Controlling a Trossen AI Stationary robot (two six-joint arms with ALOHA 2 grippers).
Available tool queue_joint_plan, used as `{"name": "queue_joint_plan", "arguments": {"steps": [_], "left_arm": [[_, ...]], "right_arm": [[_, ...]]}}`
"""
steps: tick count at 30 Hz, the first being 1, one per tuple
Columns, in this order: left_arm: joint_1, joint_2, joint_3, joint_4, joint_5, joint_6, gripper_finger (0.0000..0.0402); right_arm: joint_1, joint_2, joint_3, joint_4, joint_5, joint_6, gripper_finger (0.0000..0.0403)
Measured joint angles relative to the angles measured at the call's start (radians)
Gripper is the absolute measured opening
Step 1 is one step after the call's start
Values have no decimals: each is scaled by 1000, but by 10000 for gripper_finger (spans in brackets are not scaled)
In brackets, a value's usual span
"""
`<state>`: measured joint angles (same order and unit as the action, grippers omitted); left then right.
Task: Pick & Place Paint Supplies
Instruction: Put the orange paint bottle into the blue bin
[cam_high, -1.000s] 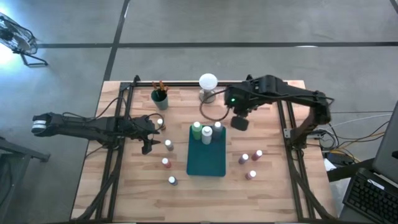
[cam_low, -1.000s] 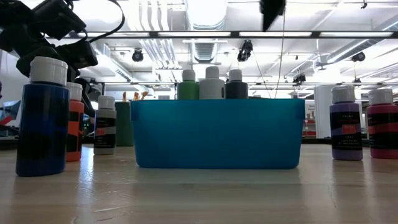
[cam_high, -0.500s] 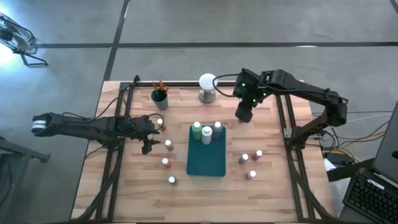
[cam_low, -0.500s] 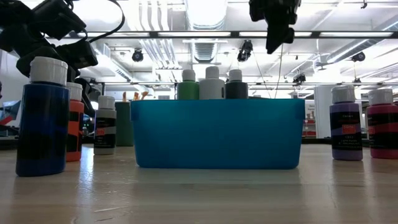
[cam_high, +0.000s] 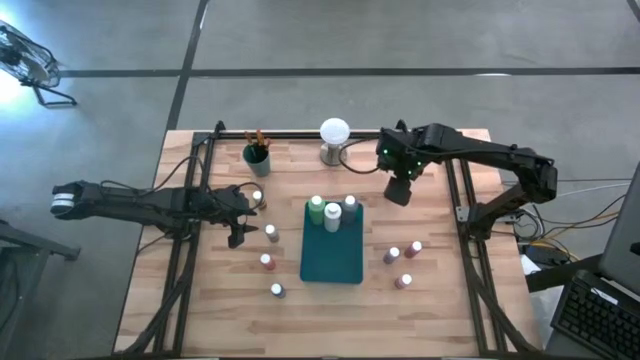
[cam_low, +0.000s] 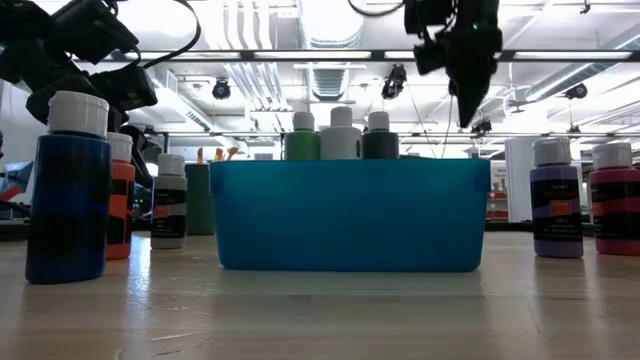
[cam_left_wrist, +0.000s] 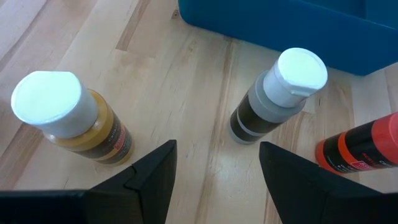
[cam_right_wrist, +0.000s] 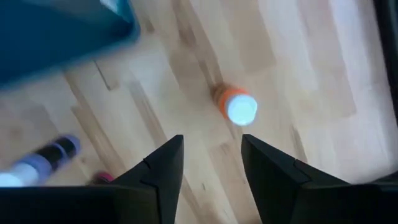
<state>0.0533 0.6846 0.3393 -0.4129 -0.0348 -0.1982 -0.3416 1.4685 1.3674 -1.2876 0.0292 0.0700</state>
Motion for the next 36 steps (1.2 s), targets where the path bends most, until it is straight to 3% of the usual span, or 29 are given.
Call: {"name": "queue_joint_plan", "arguments": {"steps": [4,11,18,36], "left_arm": [[0,0,0,0,0,0,234],[0,0,0,0,0,0,234],[0,0,0,0,0,0,234],[0,0,0,0,0,0,234]], "right_arm": [[-25,0,-64,38,-5,-33,150],[-105,0,-138,118,-131,-153,130],[-132,13,-146,149,-136,-260,129],[-179,72,-177,205,-109,-250,212]]}}
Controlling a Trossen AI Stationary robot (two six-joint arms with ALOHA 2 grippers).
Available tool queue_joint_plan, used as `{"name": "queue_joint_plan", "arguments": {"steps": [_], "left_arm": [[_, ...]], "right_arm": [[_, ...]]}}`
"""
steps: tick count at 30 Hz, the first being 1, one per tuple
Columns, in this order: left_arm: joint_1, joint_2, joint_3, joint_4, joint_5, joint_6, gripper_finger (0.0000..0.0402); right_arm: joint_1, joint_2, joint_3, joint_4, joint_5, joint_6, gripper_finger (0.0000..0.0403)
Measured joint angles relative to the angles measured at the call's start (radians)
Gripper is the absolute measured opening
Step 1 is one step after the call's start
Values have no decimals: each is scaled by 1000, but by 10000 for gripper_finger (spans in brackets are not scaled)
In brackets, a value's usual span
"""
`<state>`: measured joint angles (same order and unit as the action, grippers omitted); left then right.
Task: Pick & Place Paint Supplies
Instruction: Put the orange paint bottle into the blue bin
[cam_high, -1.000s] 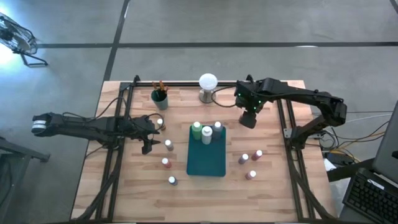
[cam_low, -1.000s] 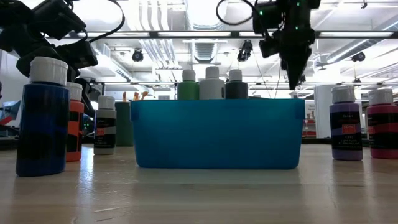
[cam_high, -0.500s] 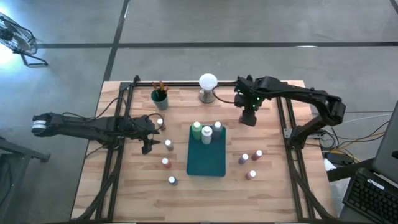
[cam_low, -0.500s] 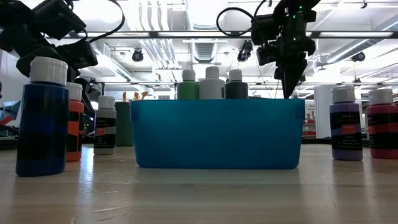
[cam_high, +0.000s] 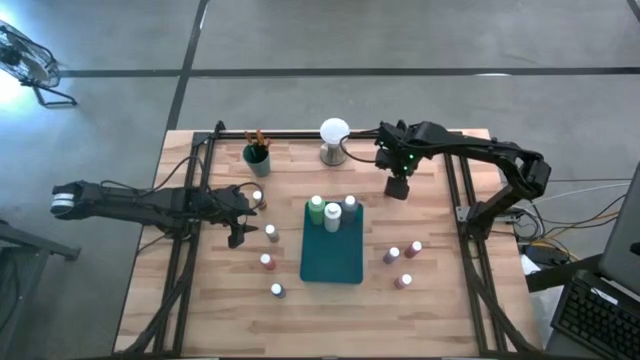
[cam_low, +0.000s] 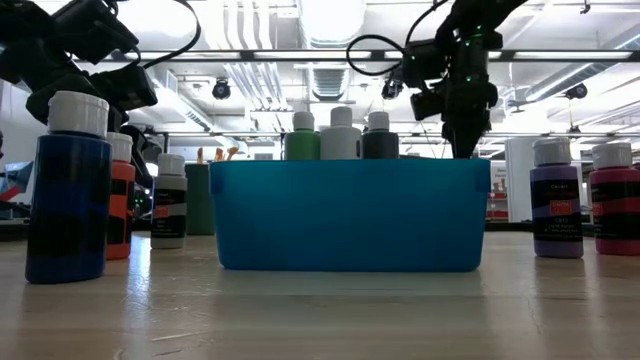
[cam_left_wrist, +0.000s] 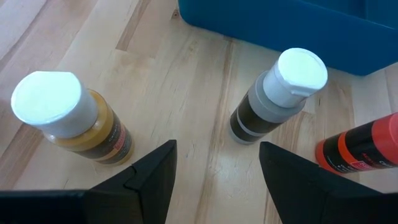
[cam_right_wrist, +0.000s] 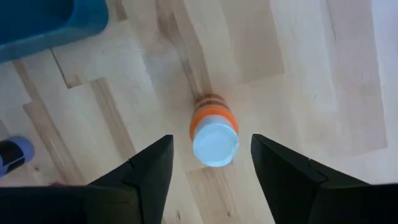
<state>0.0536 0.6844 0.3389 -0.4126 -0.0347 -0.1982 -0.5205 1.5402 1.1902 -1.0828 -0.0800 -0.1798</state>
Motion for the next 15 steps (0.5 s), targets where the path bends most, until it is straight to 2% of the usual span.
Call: {"name": "queue_joint_plan", "arguments": {"steps": [5,15], "left_arm": [[0,0,0,0,0,0,234],[0,0,0,0,0,0,234]], "right_arm": [[-10,0,-27,26,0,4,216],[-13,0,-92,102,-4,19,198]]}}
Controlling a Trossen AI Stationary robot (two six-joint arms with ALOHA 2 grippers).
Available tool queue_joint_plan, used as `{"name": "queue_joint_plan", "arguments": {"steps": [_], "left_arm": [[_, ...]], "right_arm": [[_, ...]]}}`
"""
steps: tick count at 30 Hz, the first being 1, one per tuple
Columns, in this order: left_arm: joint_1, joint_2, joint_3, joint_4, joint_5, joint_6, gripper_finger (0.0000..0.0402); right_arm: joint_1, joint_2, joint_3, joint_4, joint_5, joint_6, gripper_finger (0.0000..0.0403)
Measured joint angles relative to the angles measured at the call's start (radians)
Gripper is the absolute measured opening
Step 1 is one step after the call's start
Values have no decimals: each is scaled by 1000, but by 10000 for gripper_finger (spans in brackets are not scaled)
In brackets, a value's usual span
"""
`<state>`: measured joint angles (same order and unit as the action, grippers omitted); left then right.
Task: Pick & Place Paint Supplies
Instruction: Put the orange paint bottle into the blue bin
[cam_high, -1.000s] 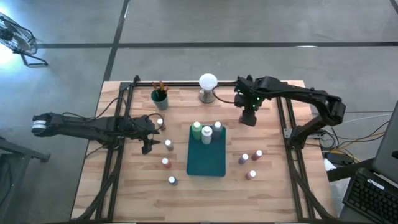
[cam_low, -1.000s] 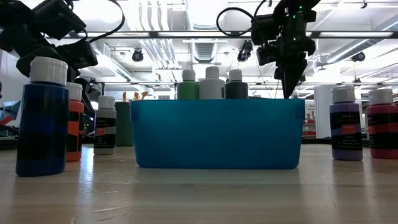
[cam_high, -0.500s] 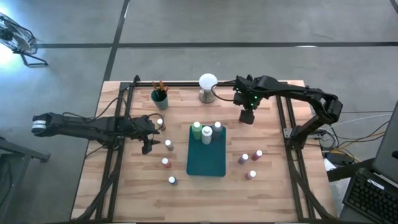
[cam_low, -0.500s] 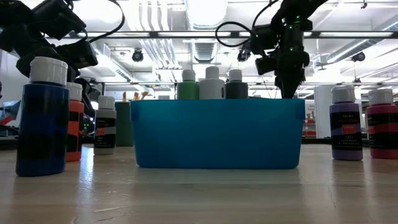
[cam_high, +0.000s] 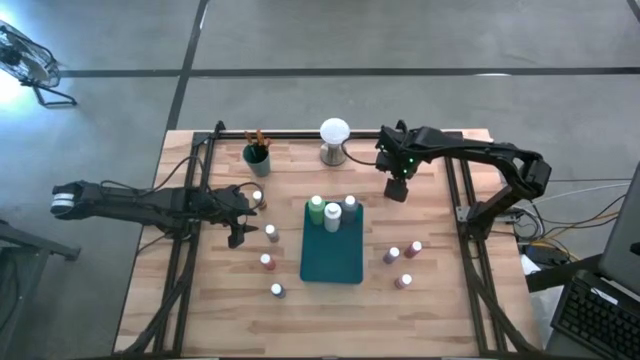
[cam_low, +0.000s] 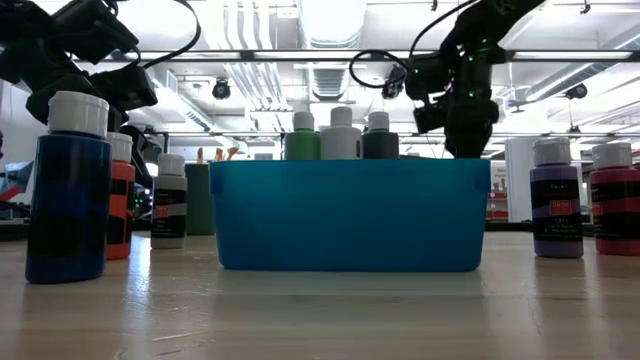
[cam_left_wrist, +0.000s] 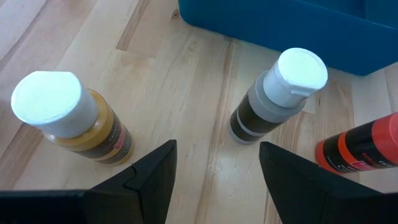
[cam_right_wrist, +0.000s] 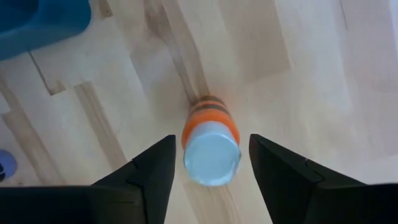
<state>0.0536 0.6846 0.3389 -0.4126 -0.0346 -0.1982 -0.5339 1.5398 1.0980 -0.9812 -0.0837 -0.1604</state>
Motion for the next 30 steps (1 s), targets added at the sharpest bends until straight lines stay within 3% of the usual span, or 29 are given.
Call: {"name": "queue_joint_plan", "arguments": {"steps": [11,21,30], "left_arm": [[0,0,0,0,0,0,234],[0,0,0,0,0,0,234],[0,0,0,0,0,0,234]], "right_arm": [[-3,0,-25,35,5,16,170],[-4,-1,-24,31,9,24,115],[-1,-2,-22,19,6,29,126]]}}
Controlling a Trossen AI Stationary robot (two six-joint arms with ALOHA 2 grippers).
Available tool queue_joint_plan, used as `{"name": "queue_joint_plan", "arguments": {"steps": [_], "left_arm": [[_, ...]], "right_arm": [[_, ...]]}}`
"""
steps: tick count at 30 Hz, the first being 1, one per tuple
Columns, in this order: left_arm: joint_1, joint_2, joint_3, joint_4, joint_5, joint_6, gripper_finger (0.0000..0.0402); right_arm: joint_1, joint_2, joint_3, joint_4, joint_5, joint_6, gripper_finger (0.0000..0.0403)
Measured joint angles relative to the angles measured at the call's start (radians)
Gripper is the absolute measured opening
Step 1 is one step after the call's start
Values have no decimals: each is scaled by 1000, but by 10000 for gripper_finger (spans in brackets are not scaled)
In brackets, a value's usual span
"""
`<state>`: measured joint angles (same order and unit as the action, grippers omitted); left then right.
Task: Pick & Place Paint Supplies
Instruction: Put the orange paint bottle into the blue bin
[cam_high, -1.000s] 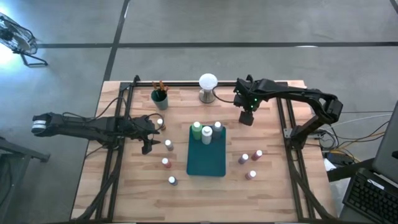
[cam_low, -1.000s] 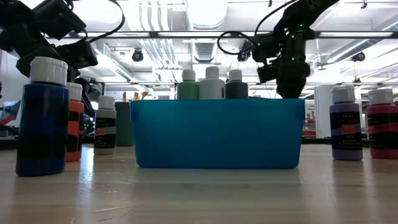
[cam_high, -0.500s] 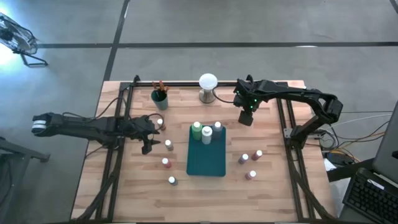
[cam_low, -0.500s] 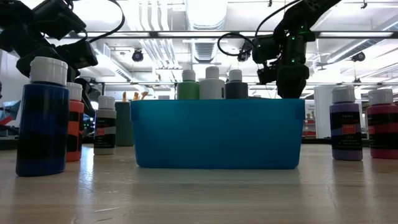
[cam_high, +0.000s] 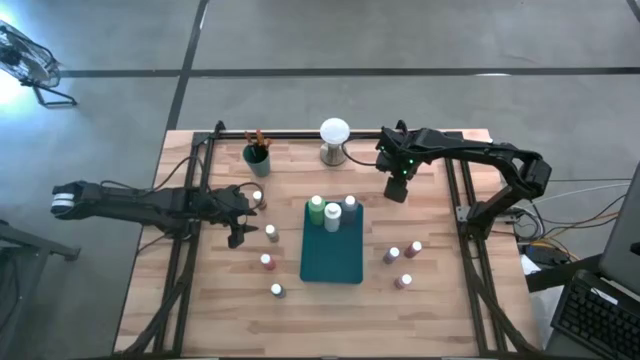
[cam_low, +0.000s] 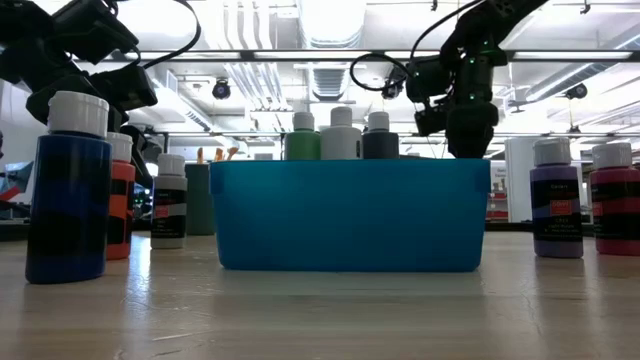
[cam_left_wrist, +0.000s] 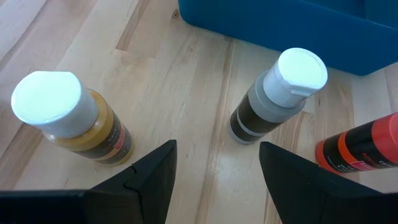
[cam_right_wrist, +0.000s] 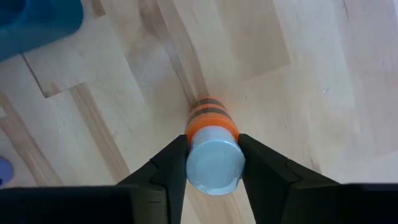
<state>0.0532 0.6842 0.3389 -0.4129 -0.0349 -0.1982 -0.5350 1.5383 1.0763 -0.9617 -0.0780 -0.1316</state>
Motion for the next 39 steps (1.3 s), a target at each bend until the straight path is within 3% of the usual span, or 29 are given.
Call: {"name": "queue_joint_plan", "arguments": {"steps": [22,39], "left_arm": [[0,0,0,0,0,0,234],[0,0,0,0,0,0,234]], "right_arm": [[1,0,51,0,-13,-1,114],[69,-21,67,-40,-9,6,113]]}}
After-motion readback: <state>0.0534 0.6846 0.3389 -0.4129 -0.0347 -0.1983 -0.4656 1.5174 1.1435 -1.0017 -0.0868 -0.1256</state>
